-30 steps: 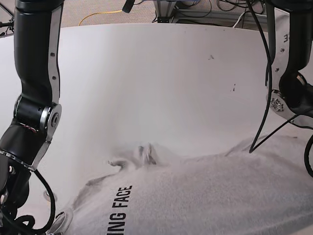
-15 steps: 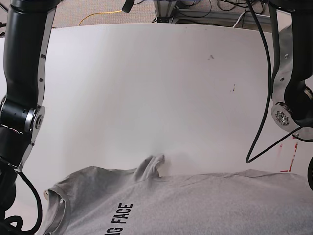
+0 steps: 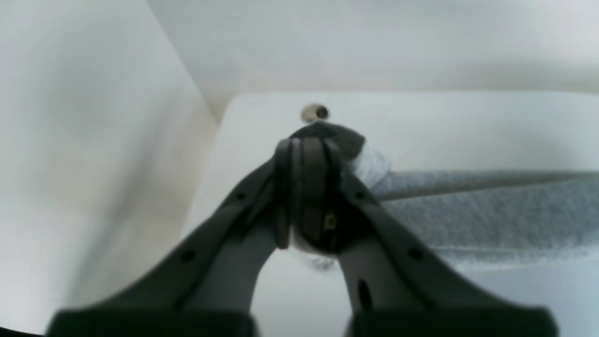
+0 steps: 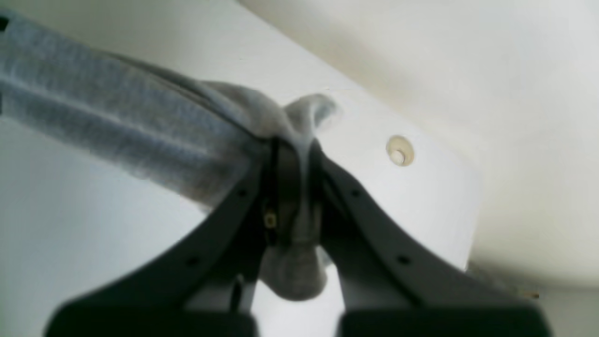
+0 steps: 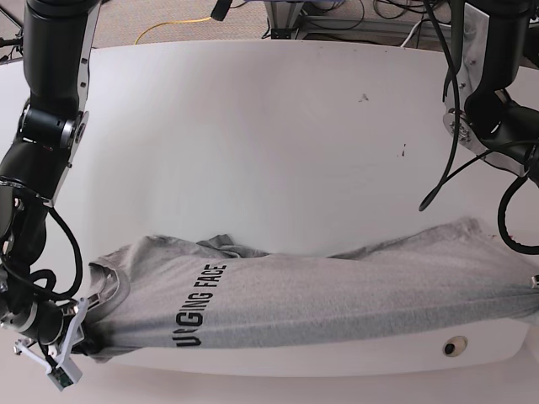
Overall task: Fold the T-shirt properly
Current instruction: 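Lift the shirt high with both grippers and swing it forward, then lay the shirt down and drag it back with both grippers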
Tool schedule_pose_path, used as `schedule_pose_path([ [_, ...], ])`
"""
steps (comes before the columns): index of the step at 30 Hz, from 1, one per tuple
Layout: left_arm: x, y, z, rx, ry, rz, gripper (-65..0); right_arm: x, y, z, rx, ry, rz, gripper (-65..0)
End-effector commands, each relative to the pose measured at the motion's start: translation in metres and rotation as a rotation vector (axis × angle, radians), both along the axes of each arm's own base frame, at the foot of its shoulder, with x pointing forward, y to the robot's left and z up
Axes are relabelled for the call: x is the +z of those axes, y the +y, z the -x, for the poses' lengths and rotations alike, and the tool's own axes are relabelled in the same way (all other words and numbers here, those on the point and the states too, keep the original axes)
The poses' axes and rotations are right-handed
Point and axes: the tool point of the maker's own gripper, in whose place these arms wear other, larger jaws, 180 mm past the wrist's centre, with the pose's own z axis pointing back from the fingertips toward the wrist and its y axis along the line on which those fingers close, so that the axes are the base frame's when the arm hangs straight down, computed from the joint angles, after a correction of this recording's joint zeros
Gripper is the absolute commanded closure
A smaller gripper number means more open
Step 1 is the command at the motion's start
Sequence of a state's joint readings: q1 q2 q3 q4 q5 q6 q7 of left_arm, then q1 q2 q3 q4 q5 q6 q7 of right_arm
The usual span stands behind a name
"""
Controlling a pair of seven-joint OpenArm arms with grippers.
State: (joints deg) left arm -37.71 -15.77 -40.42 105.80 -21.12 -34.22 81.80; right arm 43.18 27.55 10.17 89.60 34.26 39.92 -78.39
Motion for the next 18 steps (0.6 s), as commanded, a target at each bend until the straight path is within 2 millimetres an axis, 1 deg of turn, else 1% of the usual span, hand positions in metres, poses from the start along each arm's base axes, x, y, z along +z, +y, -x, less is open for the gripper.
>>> schedule_pose_path([
  [1,0.007,0.005,0.005,-0.001,-0.037,-0.018,0.0,0.016,-0.005,0.007,-0.017,-0.082,0.001,0.0],
  [3,-0.013,0.001,0.01,-0.02,0.006,-0.011,0.0,-0.005,-0.004,0.018,-0.025,-0.054,-0.014,0.0],
  [4,-0.019,0.0,0.014,-0.023,0.018,-0.011,0.0,-0.014,-0.005,0.024,-0.03,-0.042,-0.012,0.0],
  [6,-0.037,0.002,0.028,-0.016,0.051,-0.012,0.0,-0.035,-0.005,0.04,-0.035,-0.009,-0.003,0.0],
  [8,-0.052,0.001,0.037,-0.022,0.085,-0.005,0.0,-0.052,-0.004,0.051,-0.035,0.022,0.006,0.0],
  [11,-0.078,-0.003,0.049,-0.041,0.146,0.011,0.0,-0.078,0.006,0.068,-0.023,0.072,-0.005,0.0],
  [14,-0.104,0.0,0.069,-0.041,0.207,0.04,0.0,-0.1,0.004,0.09,-0.045,0.111,-0.018,0.0],
  [15,-0.113,0.002,0.078,-0.037,0.226,0.056,0.0,-0.107,0.001,0.098,-0.054,0.126,-0.015,0.0],
  [18,-0.133,0.005,0.099,-0.031,0.273,0.087,0.0,-0.128,-0.002,0.119,-0.067,0.184,-0.008,0.0],
])
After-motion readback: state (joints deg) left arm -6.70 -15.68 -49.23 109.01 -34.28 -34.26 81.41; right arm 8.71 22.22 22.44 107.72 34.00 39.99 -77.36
